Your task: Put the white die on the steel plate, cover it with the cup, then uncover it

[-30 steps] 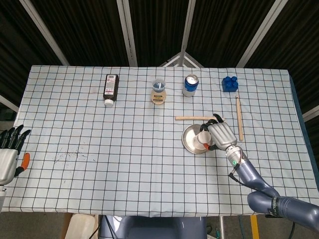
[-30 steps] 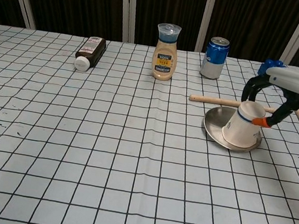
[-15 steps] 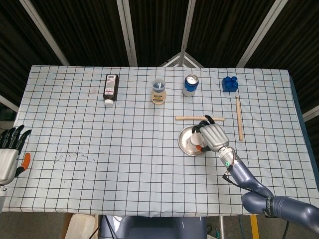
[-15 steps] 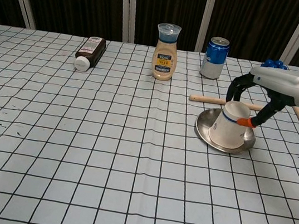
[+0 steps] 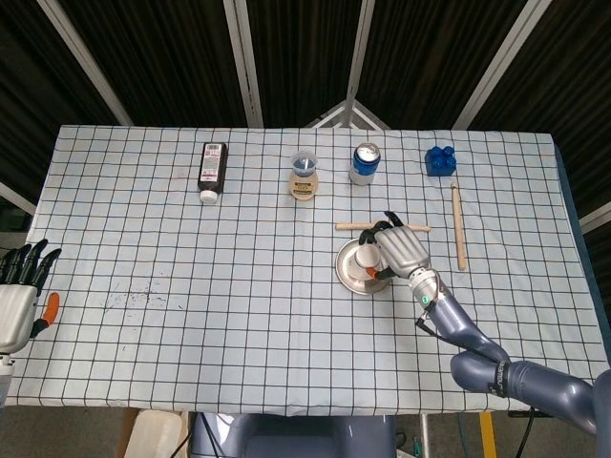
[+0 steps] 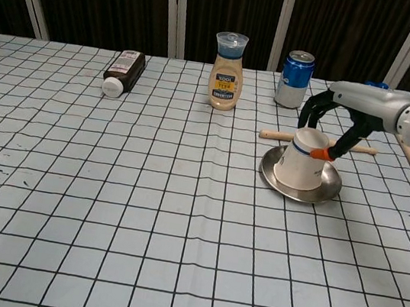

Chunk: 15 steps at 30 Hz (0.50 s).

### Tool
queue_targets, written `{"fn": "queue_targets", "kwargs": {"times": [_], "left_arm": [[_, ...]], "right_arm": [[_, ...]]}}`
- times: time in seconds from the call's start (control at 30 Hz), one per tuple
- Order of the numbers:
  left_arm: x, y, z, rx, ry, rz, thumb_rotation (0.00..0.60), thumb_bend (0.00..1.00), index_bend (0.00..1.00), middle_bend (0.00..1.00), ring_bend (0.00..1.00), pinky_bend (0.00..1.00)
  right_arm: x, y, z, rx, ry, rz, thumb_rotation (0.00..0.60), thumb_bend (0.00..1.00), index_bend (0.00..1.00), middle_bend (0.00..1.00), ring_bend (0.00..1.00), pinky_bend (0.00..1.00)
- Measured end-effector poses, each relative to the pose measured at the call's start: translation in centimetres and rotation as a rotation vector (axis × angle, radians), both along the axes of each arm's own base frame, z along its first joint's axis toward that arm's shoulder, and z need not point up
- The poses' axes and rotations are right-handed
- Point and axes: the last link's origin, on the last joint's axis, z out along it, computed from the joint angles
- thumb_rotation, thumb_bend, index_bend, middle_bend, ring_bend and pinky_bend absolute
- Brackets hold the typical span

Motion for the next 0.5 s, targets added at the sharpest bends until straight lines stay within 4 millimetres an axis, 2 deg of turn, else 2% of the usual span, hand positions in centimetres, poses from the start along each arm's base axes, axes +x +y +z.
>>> {"fn": "queue_targets", "kwargs": {"times": [0.27, 0.5], "left_arm": [[0.0, 0.0, -0.1, 0.0, 0.004, 0.001, 0.6, 0.71, 0.1, 0.0, 0.0, 0.0], [0.1, 0.0, -0.2, -0.003, 0.005, 0.003, 0.6, 0.71, 0.1, 0.0, 0.0, 0.0]], "right_arm": [[-1.7, -0.8, 1.4, -0.036, -0.009, -0.044, 0.6, 0.37, 0.47, 0.47, 0.22, 0.0], [-4.1, 0.2, 3.1, -0.061, 0.006, -0.067, 0.6, 0.37, 0.47, 0.47, 0.22, 0.0]]}}
